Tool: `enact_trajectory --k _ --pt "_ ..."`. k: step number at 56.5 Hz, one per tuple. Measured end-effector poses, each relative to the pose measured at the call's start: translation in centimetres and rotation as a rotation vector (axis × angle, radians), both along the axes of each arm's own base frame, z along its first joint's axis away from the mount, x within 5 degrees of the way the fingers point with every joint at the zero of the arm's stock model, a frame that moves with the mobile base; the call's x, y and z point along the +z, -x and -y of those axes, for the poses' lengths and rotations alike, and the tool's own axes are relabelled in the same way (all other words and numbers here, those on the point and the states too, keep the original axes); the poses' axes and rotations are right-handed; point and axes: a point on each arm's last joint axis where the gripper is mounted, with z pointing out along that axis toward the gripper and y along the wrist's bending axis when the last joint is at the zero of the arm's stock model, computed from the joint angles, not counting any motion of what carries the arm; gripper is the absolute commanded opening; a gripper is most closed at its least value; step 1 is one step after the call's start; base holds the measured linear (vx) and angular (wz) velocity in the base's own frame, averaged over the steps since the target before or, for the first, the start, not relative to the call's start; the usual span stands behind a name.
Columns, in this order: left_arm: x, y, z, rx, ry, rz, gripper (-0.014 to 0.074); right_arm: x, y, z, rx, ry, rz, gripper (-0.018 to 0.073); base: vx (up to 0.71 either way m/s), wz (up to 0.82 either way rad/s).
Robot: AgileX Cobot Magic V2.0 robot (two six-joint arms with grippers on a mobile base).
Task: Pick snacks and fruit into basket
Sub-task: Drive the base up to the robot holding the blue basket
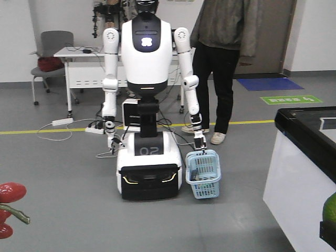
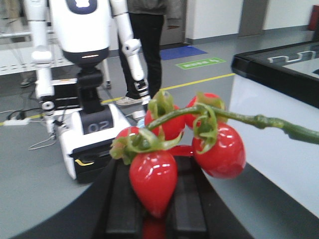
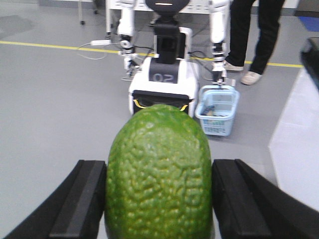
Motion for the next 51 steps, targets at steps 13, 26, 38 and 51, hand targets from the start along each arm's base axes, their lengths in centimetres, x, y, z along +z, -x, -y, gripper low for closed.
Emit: enact_trajectory --k 13,26,38,51 --pt "0.00 0.00 0.00 0.000 0.000 0.000 0.0002 0.00 0.00 0.00 0.000 0.000 0.000 -0.0009 0.18 -0.40" --pt "0.00 0.00 0.00 0.000 0.000 0.000 0.0002 0.00 0.00 0.00 0.000 0.000 0.000 -0.0009 0.22 -0.27" --pt "0.00 0.00 0.00 0.000 0.000 0.000 0.0002 0.00 0.00 0.00 0.000 0.000 0.000 -0.0009 0.27 -0.07" --pt "0.00 0.00 0.00 0.000 0.000 0.000 0.0002 0.00 0.00 0.00 0.000 0.000 0.000 -0.0009 0.32 0.11"
